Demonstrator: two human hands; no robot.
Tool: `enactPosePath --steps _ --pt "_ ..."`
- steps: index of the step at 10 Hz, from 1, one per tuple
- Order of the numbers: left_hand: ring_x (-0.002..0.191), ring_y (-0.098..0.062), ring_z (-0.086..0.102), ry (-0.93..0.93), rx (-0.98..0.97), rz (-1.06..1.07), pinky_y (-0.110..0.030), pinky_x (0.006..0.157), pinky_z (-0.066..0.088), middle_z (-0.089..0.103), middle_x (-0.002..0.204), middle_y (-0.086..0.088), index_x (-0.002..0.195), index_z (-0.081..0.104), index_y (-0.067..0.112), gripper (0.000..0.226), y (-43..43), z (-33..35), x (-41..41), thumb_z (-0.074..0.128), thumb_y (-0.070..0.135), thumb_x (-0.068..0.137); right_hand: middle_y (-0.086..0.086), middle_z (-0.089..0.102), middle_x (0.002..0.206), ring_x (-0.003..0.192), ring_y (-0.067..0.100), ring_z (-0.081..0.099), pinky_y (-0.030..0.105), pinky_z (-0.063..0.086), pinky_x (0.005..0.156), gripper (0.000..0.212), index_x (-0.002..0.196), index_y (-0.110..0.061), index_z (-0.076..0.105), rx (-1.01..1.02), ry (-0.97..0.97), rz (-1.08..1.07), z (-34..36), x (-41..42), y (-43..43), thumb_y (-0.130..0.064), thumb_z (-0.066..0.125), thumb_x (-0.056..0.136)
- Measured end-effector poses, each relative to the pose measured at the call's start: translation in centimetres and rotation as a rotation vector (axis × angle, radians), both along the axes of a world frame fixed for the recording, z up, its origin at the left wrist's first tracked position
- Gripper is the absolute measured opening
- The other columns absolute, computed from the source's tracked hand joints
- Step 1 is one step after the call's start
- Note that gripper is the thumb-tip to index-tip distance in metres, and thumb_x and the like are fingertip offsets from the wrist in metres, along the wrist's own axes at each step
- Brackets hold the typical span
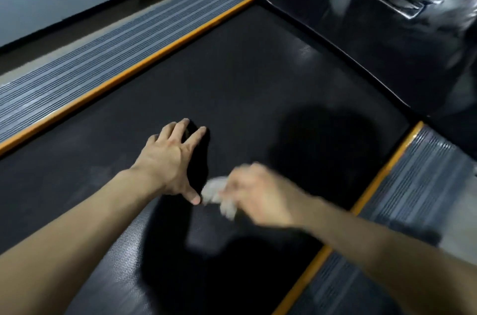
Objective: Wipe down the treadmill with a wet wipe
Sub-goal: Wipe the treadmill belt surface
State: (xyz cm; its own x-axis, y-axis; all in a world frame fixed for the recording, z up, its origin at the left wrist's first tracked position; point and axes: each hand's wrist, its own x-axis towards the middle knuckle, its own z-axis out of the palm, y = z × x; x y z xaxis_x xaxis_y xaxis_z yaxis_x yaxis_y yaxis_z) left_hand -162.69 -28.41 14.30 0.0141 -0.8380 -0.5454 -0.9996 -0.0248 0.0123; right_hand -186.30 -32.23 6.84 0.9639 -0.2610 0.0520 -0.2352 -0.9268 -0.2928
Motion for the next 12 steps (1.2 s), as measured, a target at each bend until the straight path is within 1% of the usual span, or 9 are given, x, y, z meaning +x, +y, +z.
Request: enactPosePath --steps 2,3,4,5,6,7,8,9,12 --pt "0.163 -0.034 -0.002 -0.027 -0.009 0.001 -0.054 0.13 0.023 -0.011 0.176 -0.006 0.167 -0.017 0.038 0.171 -2.4 -0.6 1.0 0.089 0.085 0.041 0.022 0.063 0.119 0.103 0.044 0.066 0.051 0.058 0.092 0.027 0.12 -0.002 0.069 0.056 -0.265 -1.655 2.3 -6.2 -12.9 -0.007 0.068 0.094" --pt "0.16 -0.036 0.003 -0.021 0.003 0.06 -0.058 0.125 0.03 -0.008 0.175 -0.005 0.167 -0.014 0.042 0.174 -4.3 -0.8 1.0 0.092 0.082 0.035 0.013 0.068 0.104 0.094 0.032 0.067 0.05 0.058 0.087 0.018 0.102 -0.011 0.078 0.14 -0.228 -0.583 0.2 -1.1 -3.7 0.0 0.067 0.093" --pt "0.154 -0.035 0.014 -0.065 -0.015 0.062 -0.056 0.118 0.04 -0.001 0.174 -0.004 0.167 -0.011 0.043 0.176 -4.9 -1.4 0.5 0.092 0.083 0.03 0.005 0.072 0.102 0.09 0.027 0.066 0.038 0.057 0.083 0.023 0.105 -0.02 0.078 -0.074 -0.06 -0.193 0.6 -2.6 -5.4 -0.004 0.07 0.092" --pt "0.154 -0.032 0.016 -0.076 -0.068 0.055 -0.052 0.116 0.041 0.001 0.174 -0.001 0.167 -0.01 0.045 0.175 -4.3 -2.2 1.0 0.087 0.089 0.028 0.015 0.07 0.103 0.092 0.039 0.07 0.038 0.056 0.076 0.016 0.105 -0.012 0.069 -0.115 -0.289 -1.349 0.9 -6.4 -17.4 -0.008 0.068 0.089" --pt "0.152 -0.03 0.018 -0.081 -0.078 0.048 -0.051 0.115 0.042 0.001 0.174 0.004 0.166 -0.01 0.047 0.175 -4.3 -2.4 1.3 0.083 0.093 0.025 0.01 0.07 0.102 0.092 0.029 0.071 0.044 0.054 0.084 0.027 0.111 -0.003 0.066 0.34 -0.414 -1.625 0.5 -3.3 -18.4 -0.02 0.063 0.091" --pt "0.151 -0.029 0.02 -0.08 -0.077 0.055 -0.051 0.115 0.041 0.003 0.173 0.004 0.166 -0.008 0.048 0.175 -4.5 -2.3 1.1 0.084 0.091 0.024 -0.004 0.057 0.086 0.074 0.017 0.056 0.039 0.045 0.075 0.028 0.111 -0.009 0.076 0.191 -0.201 -0.338 0.8 5.5 -9.8 -0.017 0.067 0.085" --pt "0.153 -0.028 0.017 -0.068 -0.079 0.063 -0.052 0.118 0.037 0.001 0.173 0.004 0.166 -0.009 0.047 0.175 -4.4 -2.4 1.2 0.087 0.088 0.026 0.0 0.061 0.091 0.08 0.021 0.064 0.032 0.044 0.069 0.024 0.103 -0.03 0.079 -0.243 -0.06 -0.307 0.5 5.1 -13.5 -0.019 0.074 0.083" --pt "0.153 -0.027 0.016 -0.071 -0.073 0.059 -0.05 0.119 0.036 -0.001 0.173 0.005 0.165 -0.011 0.047 0.173 -4.3 -2.4 1.4 0.085 0.09 0.028 0.009 0.059 0.118 0.103 0.029 0.065 0.038 0.048 0.087 0.031 0.123 -0.02 0.074 -0.304 -0.017 -1.181 0.7 3.1 -22.3 -0.028 0.061 0.095" --pt "0.155 -0.027 0.013 -0.079 -0.063 0.059 -0.05 0.12 0.035 -0.005 0.173 0.006 0.164 -0.012 0.047 0.172 -4.4 -2.1 1.0 0.085 0.09 0.028 0.013 0.06 0.108 0.099 0.034 0.058 0.045 0.048 0.083 0.017 0.106 -0.007 0.073 -0.225 -0.062 -0.291 -0.3 7.9 -14.8 -0.005 0.063 0.093"
